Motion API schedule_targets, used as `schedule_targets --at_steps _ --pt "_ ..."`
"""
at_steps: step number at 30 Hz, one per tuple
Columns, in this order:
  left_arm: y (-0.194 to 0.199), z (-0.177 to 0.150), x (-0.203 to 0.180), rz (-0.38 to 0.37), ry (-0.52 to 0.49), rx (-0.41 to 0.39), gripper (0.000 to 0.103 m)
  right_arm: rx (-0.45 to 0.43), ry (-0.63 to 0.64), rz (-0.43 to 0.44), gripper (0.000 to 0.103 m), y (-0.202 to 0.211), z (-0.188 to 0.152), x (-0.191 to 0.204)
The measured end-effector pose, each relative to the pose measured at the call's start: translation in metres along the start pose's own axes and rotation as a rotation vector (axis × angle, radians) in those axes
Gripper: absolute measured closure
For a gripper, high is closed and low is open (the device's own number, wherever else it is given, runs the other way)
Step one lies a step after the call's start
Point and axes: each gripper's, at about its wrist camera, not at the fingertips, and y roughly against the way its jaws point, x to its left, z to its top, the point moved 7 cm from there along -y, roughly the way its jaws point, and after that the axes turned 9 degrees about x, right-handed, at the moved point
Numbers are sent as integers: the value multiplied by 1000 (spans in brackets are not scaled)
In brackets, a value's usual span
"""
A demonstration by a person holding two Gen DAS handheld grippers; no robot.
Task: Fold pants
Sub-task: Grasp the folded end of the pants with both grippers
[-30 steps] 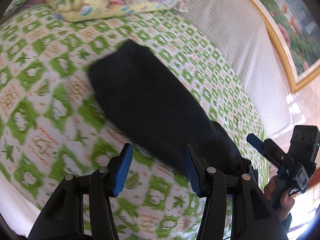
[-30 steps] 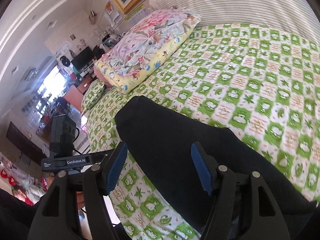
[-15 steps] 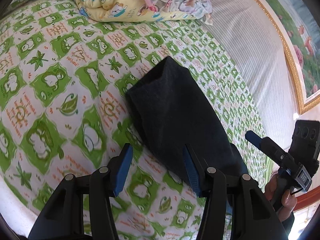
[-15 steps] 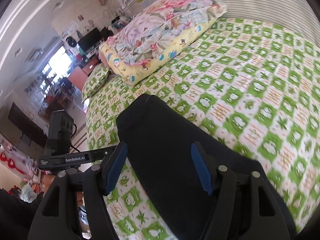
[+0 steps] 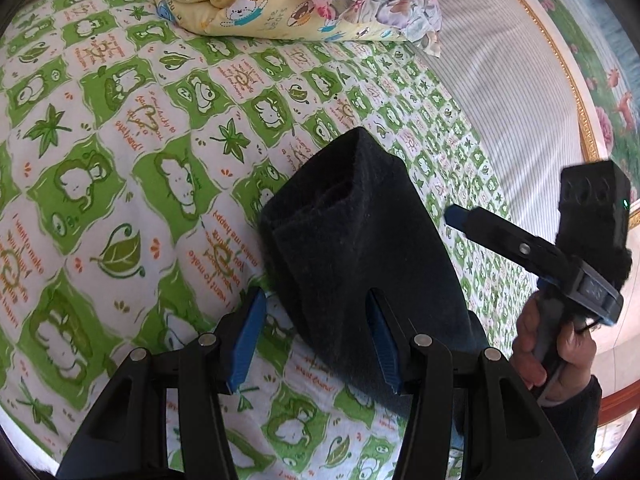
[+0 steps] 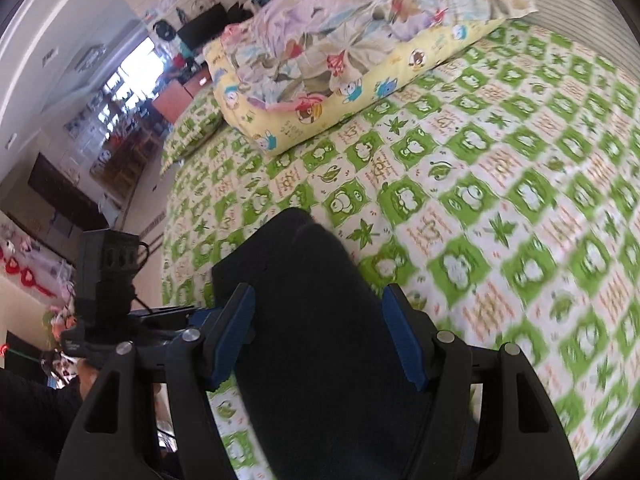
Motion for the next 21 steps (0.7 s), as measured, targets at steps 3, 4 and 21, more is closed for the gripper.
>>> schedule_targets --at_steps 3,4,21 --pt "-5 6 0 -3 7 -7 51 36 18 15 36 -15 9 -1" --pt "-6 7 -1 -3 9 -12 51 52 28 19 36 -22 12 -1" --pt "-2 14 -26 -13 -46 -58 86 74 10 80 82 -42 19 -4"
